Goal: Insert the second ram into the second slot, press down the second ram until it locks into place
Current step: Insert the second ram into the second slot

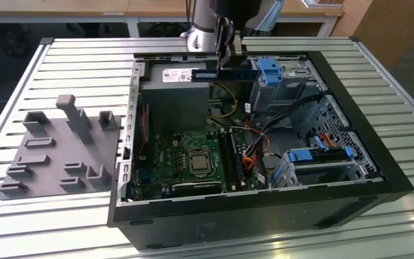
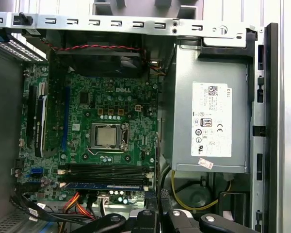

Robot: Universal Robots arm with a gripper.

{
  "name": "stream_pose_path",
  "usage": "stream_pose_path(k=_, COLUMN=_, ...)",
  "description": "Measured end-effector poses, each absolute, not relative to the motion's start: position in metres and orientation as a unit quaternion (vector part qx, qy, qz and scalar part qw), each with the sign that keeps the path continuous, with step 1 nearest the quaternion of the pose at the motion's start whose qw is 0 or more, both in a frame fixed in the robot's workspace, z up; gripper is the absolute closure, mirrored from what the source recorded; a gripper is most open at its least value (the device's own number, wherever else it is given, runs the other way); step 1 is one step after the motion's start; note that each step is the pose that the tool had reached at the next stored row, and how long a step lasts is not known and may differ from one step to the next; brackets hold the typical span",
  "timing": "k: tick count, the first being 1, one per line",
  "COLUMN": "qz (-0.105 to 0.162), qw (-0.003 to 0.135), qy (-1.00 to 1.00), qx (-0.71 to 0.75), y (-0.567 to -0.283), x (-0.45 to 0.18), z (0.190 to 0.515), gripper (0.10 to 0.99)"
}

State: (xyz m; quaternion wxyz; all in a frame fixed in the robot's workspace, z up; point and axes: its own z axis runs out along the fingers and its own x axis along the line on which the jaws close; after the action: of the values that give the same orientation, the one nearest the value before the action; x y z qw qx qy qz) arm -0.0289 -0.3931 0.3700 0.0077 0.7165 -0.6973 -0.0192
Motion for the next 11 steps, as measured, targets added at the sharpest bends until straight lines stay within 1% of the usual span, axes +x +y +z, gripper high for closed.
stream_pose_path(k=11, qz=-0.019, qw=0.008, qy=-0.697, qx=0.716, y=-0.3964, x=-0.0288, z=0.37, gripper=0.949)
